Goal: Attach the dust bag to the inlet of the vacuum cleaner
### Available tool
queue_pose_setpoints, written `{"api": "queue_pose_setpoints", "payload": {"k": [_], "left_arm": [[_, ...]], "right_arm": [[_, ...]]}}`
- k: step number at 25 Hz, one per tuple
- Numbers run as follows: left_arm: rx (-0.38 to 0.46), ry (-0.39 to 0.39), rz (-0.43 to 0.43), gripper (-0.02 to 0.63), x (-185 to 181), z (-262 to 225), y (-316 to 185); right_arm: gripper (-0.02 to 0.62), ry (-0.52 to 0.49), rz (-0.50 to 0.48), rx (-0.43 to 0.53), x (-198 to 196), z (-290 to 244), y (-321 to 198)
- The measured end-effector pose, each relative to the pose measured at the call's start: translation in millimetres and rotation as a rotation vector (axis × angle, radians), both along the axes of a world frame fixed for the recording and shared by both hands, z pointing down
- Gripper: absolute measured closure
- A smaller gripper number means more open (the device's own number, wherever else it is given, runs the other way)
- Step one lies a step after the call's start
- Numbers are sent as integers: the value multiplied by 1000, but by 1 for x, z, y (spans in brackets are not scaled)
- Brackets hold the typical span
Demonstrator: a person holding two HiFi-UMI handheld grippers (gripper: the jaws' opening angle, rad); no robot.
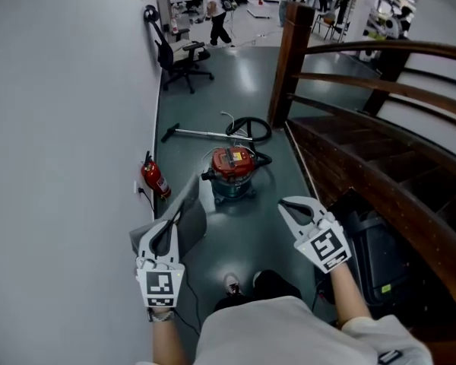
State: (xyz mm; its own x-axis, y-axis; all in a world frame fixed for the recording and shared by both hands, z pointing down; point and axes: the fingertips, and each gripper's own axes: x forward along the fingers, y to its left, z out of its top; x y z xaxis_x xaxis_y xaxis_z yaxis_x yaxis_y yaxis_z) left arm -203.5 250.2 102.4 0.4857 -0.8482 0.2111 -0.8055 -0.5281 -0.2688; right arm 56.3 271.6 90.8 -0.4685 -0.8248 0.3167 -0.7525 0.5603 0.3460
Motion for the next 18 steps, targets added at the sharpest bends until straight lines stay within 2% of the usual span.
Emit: {"api": "queue_pose_setpoints", "payload": {"k": [11, 18], "left_arm": [[-12, -9, -27, 591, 24, -2, -13], [-11, -16, -65, 591, 48, -6, -24]], "right_arm": [[568, 51, -107, -21, 0, 5, -30], [568, 43, -143, -21, 24, 7, -50]]}}
